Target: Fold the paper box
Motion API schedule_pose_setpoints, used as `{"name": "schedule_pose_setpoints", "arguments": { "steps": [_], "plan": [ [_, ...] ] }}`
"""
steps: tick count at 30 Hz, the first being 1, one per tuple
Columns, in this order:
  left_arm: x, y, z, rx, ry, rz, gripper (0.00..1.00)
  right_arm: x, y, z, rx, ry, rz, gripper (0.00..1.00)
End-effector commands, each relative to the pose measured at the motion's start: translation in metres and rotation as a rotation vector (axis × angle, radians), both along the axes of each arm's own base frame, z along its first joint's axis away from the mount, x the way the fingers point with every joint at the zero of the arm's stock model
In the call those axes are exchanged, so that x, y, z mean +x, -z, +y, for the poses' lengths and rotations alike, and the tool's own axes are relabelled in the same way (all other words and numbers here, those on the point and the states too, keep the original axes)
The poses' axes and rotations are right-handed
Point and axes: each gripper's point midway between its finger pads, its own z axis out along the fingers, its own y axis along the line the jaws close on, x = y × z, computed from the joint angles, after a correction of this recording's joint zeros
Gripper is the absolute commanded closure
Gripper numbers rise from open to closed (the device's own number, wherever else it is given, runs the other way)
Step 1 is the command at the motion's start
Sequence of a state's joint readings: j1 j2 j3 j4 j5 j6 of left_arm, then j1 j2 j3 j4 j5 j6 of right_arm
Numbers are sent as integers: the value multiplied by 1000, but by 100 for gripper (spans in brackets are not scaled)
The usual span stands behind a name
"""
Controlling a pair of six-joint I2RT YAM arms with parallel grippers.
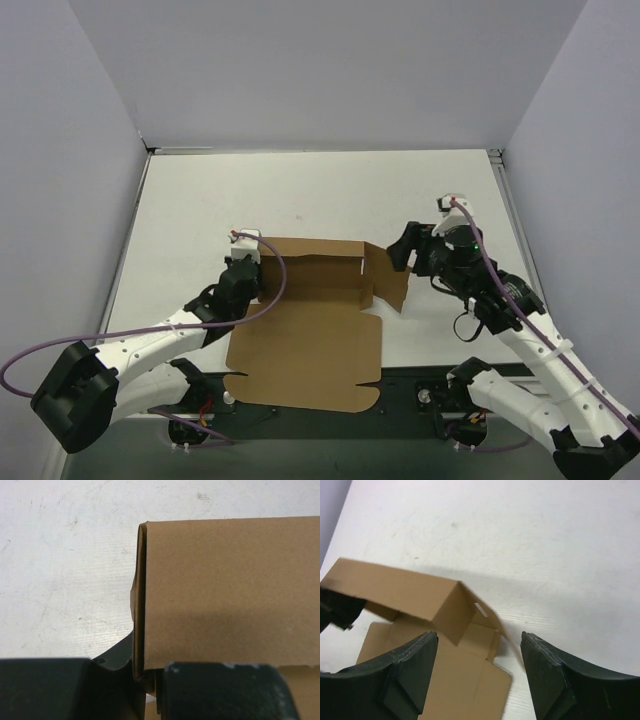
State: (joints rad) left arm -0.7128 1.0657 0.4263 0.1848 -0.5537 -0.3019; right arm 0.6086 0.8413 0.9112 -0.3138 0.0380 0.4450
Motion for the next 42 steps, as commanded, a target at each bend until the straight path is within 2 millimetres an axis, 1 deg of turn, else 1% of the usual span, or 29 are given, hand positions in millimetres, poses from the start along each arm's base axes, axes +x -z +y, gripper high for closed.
{"name": "schedule_pose_setpoints", "arguments": {
  "steps": [1,3,4,5,6,8,10,11,13,14,15,16,17,19,20,21,23,25,29,32,37,38,39,41,42],
  "plan": [
    [-2,3,-4,-9,27,27,100,3,28,-50,-5,145,132,36],
    [-2,3,-3,-11,25,27,100,6,43,-70,0,226,175,39],
    [-1,3,-3,-12,24,25,100,5,52,-77,10,251,201,40],
    [-2,4,-3,-10,24,27,100,5,67,-92,13,307,239,41],
    [-2,4,-3,-10,24,27,100,4,74,-95,10,311,258,42],
    [-1,2,-2,-10,18,25,100,-1,90,-93,-12,284,297,44],
    [-1,1,-2,-9,13,24,100,-6,99,-85,-19,238,325,44],
    [0,1,-2,-8,11,25,100,-10,105,-75,-19,186,338,44],
    [-1,3,-2,-11,12,31,100,-15,110,-59,-35,112,335,44],
    [0,2,-3,-14,14,31,100,-13,110,-55,-52,99,314,44],
    [0,3,-4,-16,15,32,100,-20,115,-40,-69,34,317,44],
    [0,4,-5,-19,21,34,100,-20,119,-33,-75,8,322,44],
    [0,2,-6,-23,23,30,100,-16,117,-24,-65,-19,299,44],
    [1,3,-7,-20,23,33,100,-18,126,-10,-68,-71,306,44],
    [1,2,-7,-20,23,32,100,-14,123,-3,-59,-85,280,44],
    [1,3,-7,-18,25,34,100,-13,127,1,-62,-94,285,43],
    [1,3,-7,-18,26,35,100,-13,124,14,-63,-132,255,43],
    [-1,4,-8,-21,30,36,100,-13,124,24,-80,-160,236,41],
    [-3,4,-9,-26,46,34,100,-7,121,41,-74,-188,187,39],
    [-5,5,-8,-24,55,34,100,-1,120,47,-52,-184,150,37],
    [-9,3,-9,-35,77,28,100,11,129,45,-81,-162,100,37],
    [-9,3,-10,-33,83,28,100,18,126,44,-81,-147,66,37],
    [-10,4,-10,-35,89,27,100,19,130,42,-100,-151,57,37],
    [-11,3,-13,-38,112,24,100,25,126,43,-101,-159,14,37],
    [-12,3,-15,-42,128,26,100,26,128,43,-103,-170,6,37]
  ]
}}
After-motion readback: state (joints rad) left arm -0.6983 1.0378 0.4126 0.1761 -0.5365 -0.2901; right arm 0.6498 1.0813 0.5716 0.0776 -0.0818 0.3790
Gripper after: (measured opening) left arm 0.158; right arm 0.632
